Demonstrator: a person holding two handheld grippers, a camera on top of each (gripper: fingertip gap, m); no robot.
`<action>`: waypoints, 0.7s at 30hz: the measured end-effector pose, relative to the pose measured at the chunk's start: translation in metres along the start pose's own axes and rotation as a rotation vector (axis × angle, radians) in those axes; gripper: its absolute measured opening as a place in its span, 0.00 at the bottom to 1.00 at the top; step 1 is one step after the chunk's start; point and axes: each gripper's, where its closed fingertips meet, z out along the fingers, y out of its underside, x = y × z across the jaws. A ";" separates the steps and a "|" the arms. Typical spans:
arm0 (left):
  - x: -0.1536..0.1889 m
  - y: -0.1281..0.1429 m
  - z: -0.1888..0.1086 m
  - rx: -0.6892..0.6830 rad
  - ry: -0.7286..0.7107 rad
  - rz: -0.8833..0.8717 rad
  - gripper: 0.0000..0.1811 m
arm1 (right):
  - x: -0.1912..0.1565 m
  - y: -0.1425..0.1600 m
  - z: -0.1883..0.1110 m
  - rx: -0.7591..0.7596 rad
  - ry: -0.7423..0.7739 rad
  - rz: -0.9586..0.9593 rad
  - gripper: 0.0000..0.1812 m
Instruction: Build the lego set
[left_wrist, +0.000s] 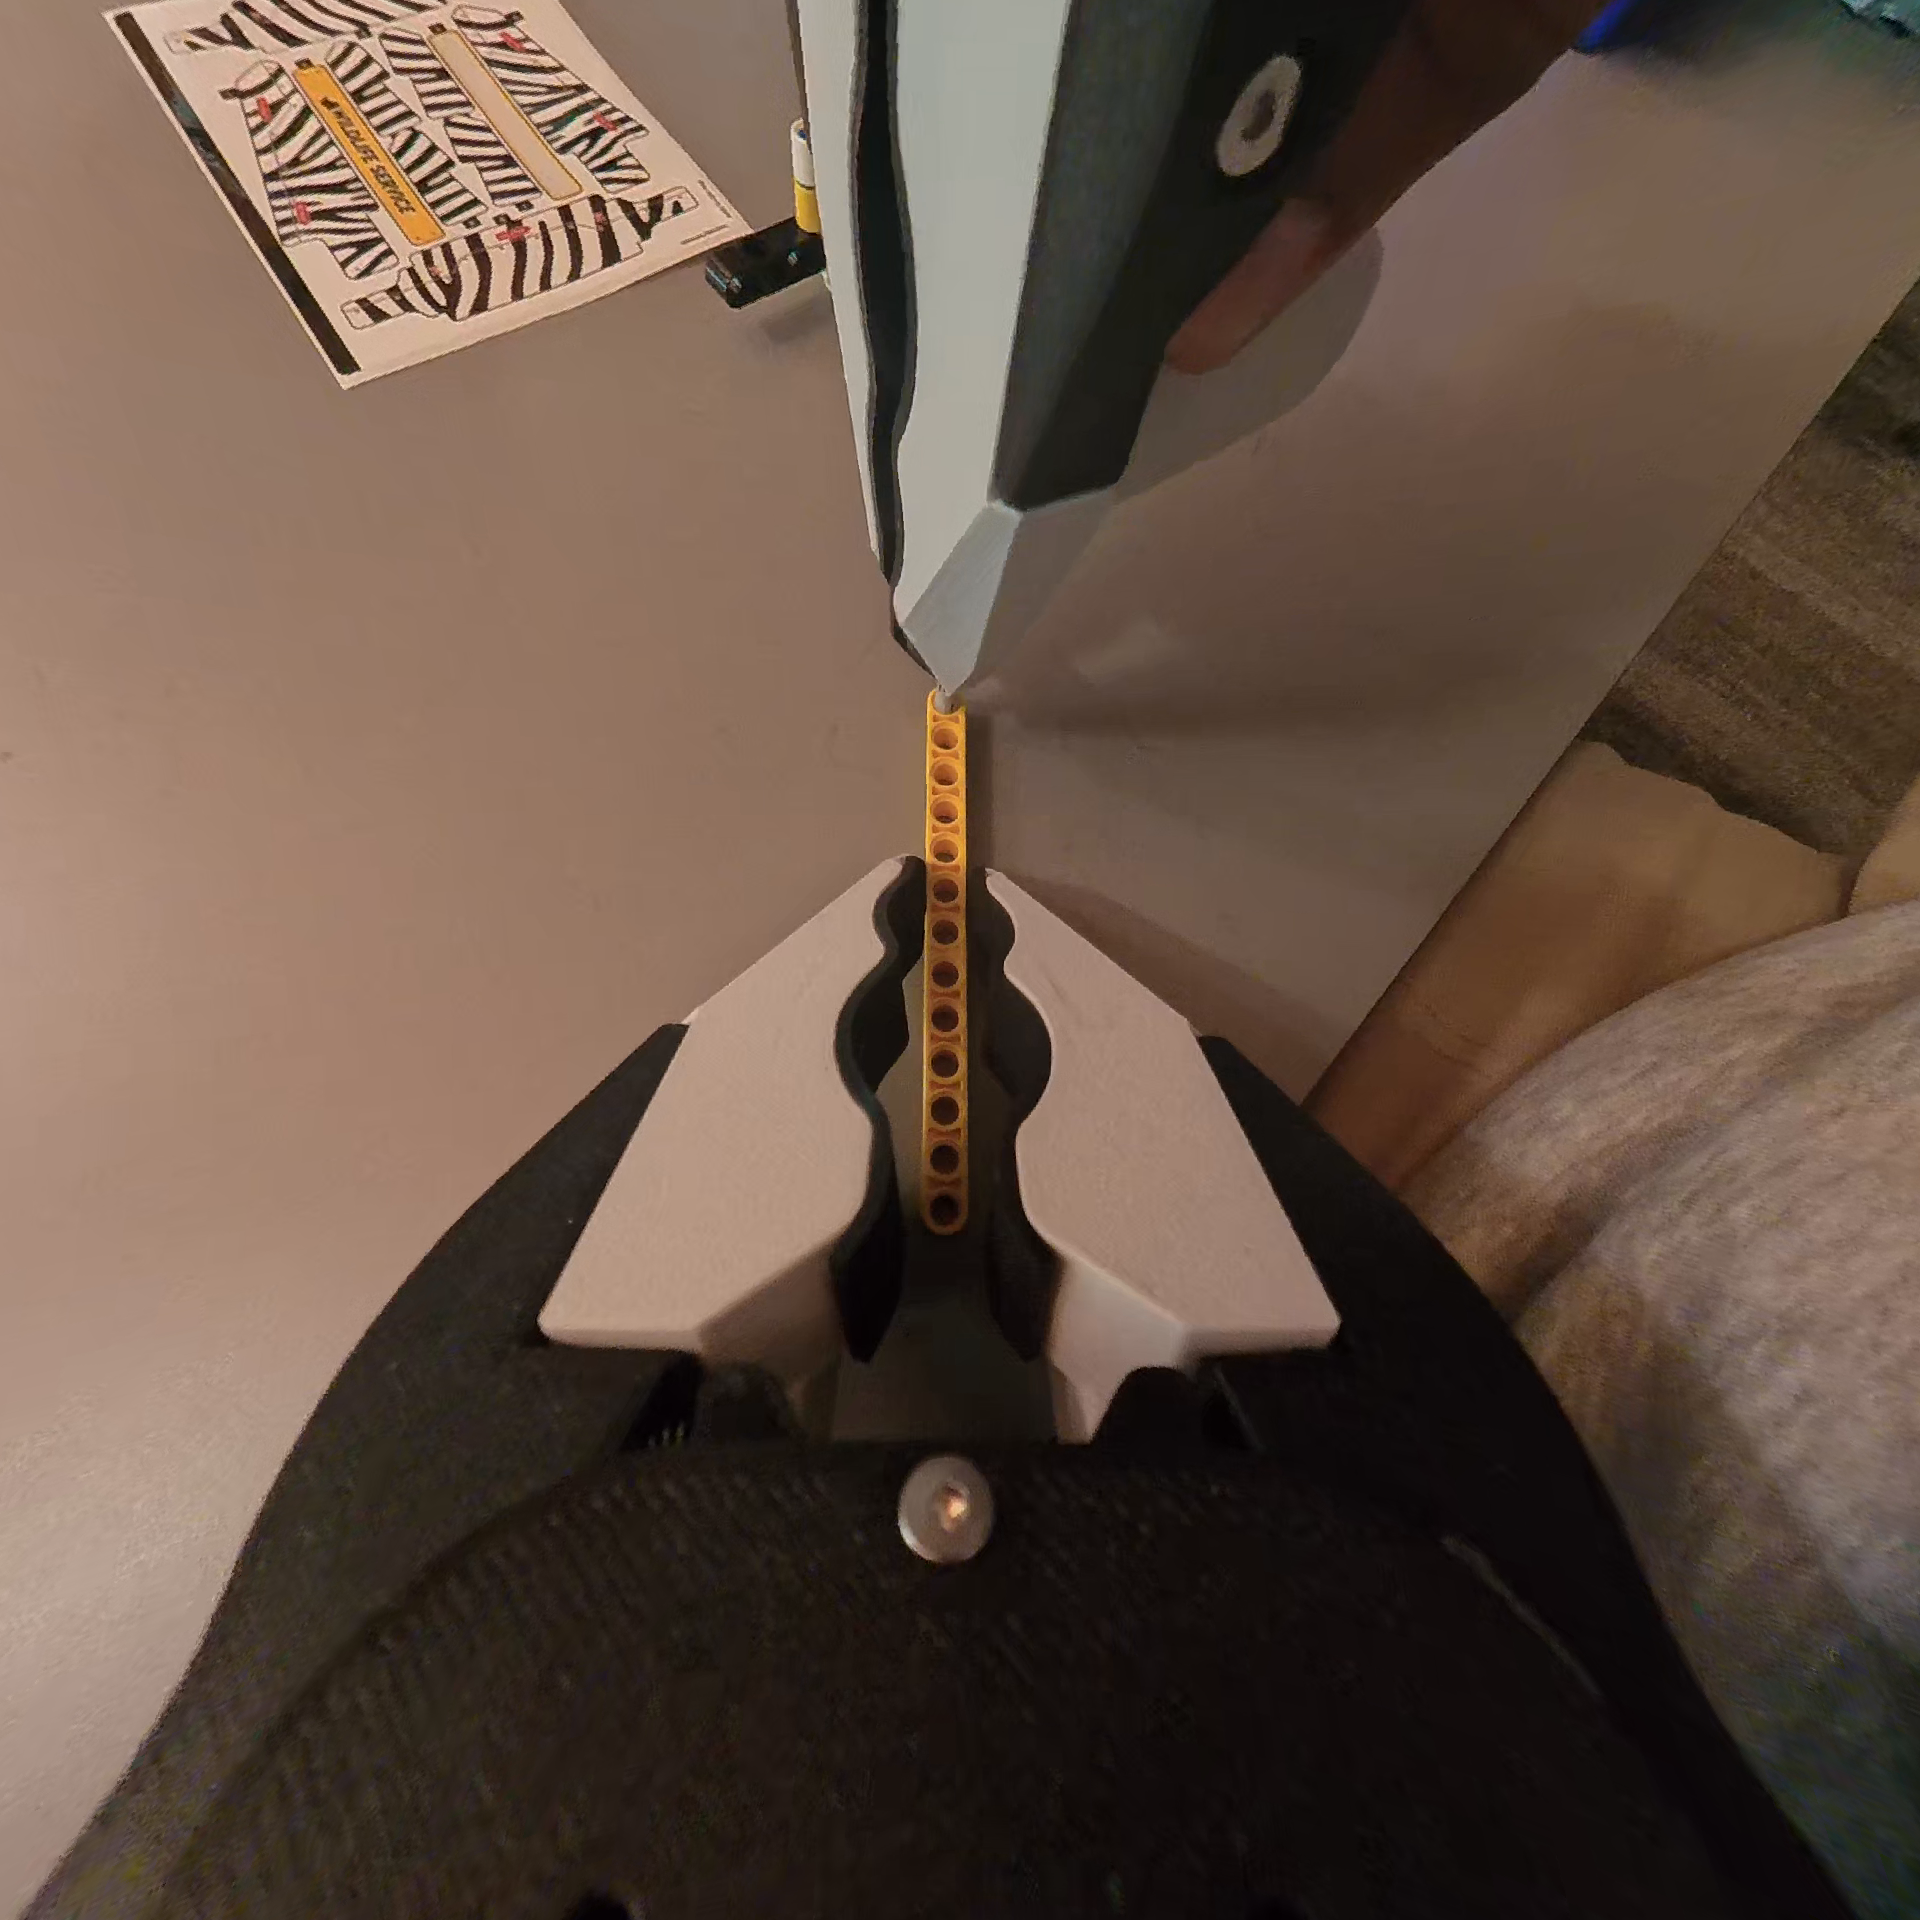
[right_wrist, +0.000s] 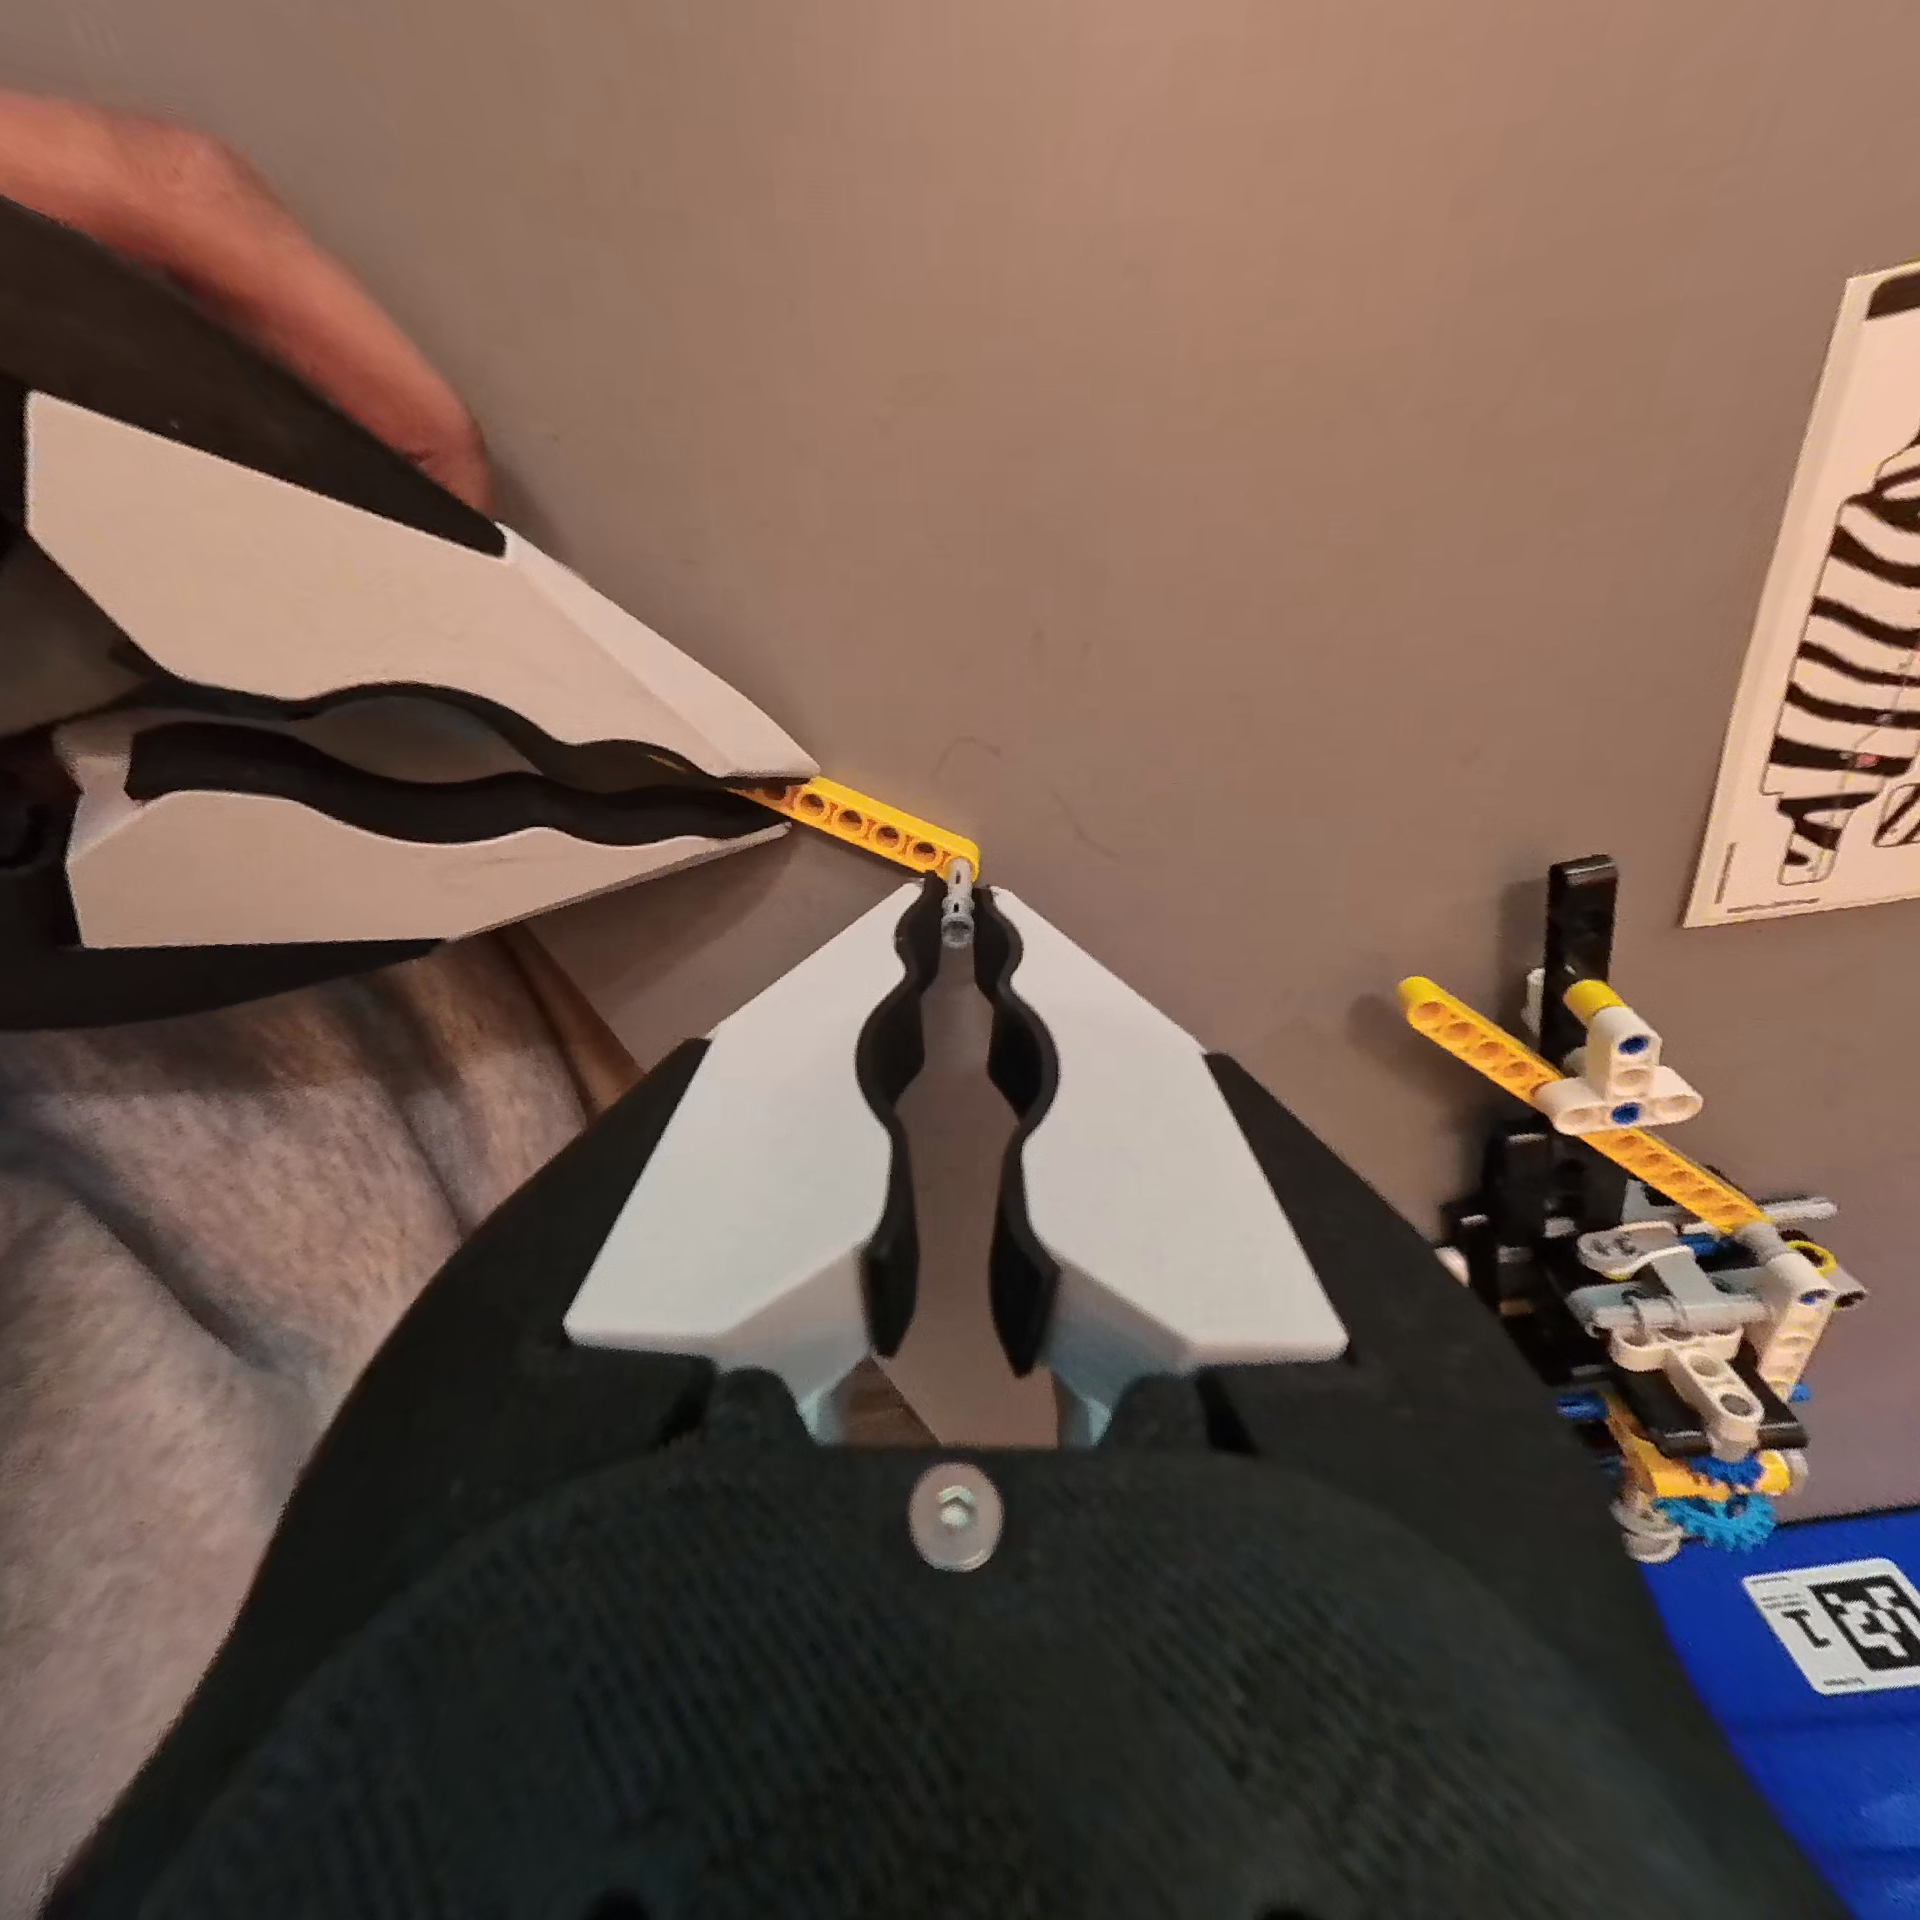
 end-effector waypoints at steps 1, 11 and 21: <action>0.000 0.000 0.000 0.000 -0.001 0.002 0.04 | 0.000 0.000 0.000 -0.001 -0.002 0.012 0.02; 0.003 0.001 0.000 0.000 0.024 0.000 0.04 | -0.007 -0.007 0.009 0.004 0.002 -0.036 0.02; 0.000 -0.003 -0.003 0.033 0.049 -0.068 0.08 | 0.000 -0.022 -0.021 0.258 -0.056 0.108 0.02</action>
